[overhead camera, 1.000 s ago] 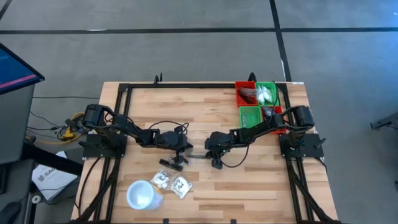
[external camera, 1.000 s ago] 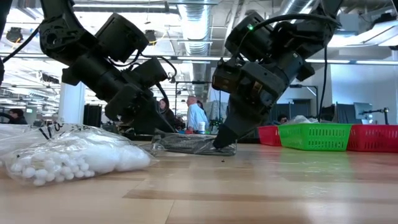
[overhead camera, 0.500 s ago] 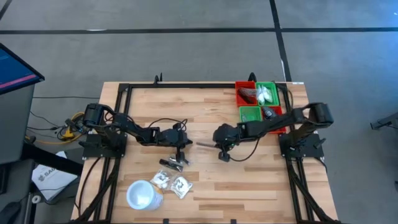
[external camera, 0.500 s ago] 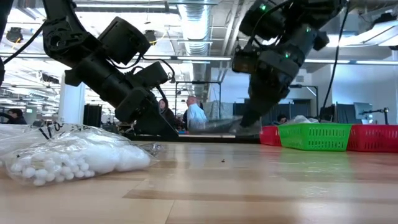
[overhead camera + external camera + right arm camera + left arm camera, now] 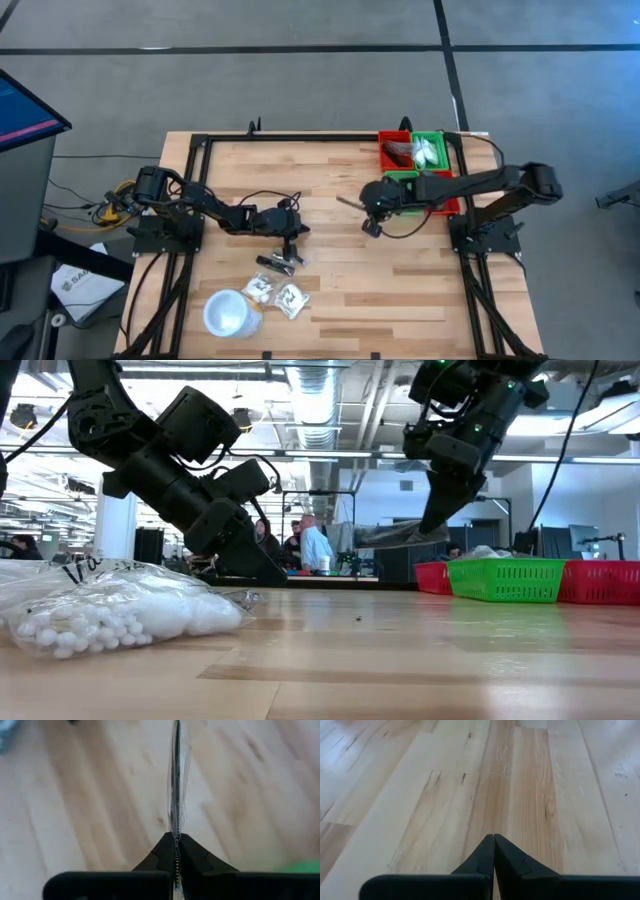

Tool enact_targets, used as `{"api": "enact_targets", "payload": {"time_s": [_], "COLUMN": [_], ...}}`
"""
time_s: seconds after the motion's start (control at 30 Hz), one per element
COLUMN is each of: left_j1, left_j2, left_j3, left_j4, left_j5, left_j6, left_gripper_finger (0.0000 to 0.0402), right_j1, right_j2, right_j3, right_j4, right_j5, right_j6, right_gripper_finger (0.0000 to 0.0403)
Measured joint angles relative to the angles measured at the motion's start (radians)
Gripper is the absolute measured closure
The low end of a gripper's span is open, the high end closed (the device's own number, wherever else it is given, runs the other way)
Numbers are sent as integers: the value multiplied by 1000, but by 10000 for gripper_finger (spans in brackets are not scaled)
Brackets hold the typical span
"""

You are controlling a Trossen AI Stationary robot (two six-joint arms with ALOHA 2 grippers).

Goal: Pick & Place Travel size toiletries
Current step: Put the black hair comb into the top red bin

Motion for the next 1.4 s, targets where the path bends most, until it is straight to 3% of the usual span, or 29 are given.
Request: {"api": "enact_targets", "payload": {"time_s": [0.5,1.4], "left_j1": [0,0], "left_j2": [0,0], "left_j3": [0,0], "left_j4": [0,17], "left_j5": [0,0], "left_j6": [-19,-19], "left_gripper_finger": [401,401], "right_j1": [-210,-614], "right_j2": [-78,-77], "right_j3": [0,1], "right_j4": [-192,-207], "right_j5": [88,79], "right_j6": [-6,-139], "right_gripper_finger": [403,403]}}
